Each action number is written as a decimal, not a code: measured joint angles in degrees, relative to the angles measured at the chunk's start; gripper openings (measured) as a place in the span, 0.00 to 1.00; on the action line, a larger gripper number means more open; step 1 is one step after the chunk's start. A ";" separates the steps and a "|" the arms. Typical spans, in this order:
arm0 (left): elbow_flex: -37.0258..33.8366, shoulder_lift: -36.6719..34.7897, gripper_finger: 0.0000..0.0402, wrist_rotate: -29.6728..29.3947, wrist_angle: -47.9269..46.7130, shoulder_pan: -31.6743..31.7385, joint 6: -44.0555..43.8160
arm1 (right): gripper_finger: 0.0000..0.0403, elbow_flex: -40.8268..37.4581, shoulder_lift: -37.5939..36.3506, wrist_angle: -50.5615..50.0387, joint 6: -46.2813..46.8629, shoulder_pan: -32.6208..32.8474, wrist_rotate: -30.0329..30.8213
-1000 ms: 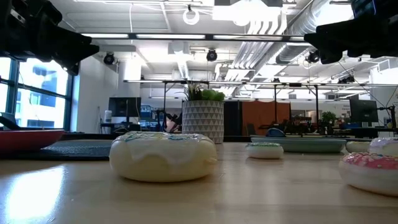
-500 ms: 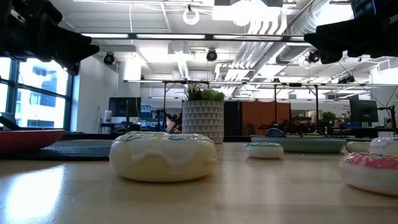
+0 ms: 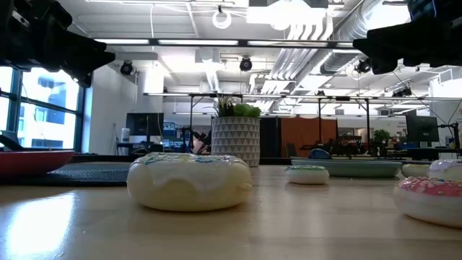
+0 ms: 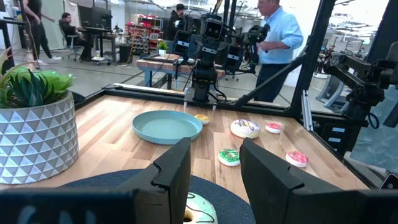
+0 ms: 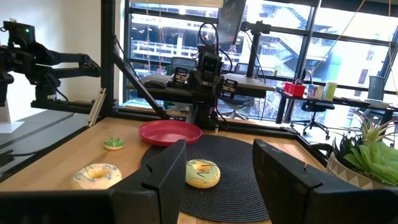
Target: Pick & Place donuts
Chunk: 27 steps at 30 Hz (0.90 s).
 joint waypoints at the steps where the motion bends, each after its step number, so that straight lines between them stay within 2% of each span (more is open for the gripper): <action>1: 0.00 0.00 0.33 0.00 0.00 0.00 -0.02 | 0.43 -0.02 0.00 0.00 0.00 0.00 0.00; 27: 0.00 0.02 0.33 -0.61 2.06 0.00 -0.02 | 0.43 -0.01 0.02 0.26 0.00 0.00 0.00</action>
